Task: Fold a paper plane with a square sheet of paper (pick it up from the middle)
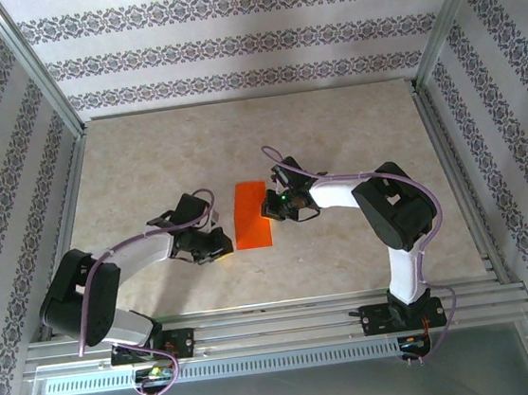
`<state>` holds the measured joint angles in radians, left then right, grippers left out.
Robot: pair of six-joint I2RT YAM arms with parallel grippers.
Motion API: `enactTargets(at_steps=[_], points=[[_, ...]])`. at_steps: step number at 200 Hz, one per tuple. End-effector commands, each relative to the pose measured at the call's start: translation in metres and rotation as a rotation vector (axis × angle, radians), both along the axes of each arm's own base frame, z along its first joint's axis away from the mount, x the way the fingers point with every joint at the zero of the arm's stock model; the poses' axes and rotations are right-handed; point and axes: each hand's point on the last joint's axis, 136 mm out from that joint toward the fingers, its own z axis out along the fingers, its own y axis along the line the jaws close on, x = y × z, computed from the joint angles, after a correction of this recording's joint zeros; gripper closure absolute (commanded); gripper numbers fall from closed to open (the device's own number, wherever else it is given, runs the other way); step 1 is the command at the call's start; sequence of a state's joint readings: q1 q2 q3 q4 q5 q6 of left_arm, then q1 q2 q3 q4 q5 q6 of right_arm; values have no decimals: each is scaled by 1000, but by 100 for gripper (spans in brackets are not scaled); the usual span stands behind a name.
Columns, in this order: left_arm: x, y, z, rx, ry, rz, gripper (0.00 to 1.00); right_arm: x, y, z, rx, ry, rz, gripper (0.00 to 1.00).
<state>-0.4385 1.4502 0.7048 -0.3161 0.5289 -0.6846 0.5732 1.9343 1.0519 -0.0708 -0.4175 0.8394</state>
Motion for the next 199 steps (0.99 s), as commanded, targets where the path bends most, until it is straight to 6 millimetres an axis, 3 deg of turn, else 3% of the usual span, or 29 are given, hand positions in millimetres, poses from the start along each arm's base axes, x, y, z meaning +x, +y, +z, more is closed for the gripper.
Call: enactTargets(at_steps=[1, 31, 57, 83, 199], points=[[48, -11, 34, -20, -172, -6, 85, -56, -70, -82, -336, 222, 4, 100], [103, -29, 32, -57, -192, 17, 85, -56, -69, -84, -331, 228, 11, 100], [127, -46, 20, -94, -176, 10, 86, -55, -68, -84, -331, 230, 6, 100], [127, -45, 6, -77, -156, 2, 86, -55, -68, -84, -329, 233, 1, 100], [118, -6, -45, 0, -68, 23, 87, -60, -74, -84, -346, 259, 1, 100]])
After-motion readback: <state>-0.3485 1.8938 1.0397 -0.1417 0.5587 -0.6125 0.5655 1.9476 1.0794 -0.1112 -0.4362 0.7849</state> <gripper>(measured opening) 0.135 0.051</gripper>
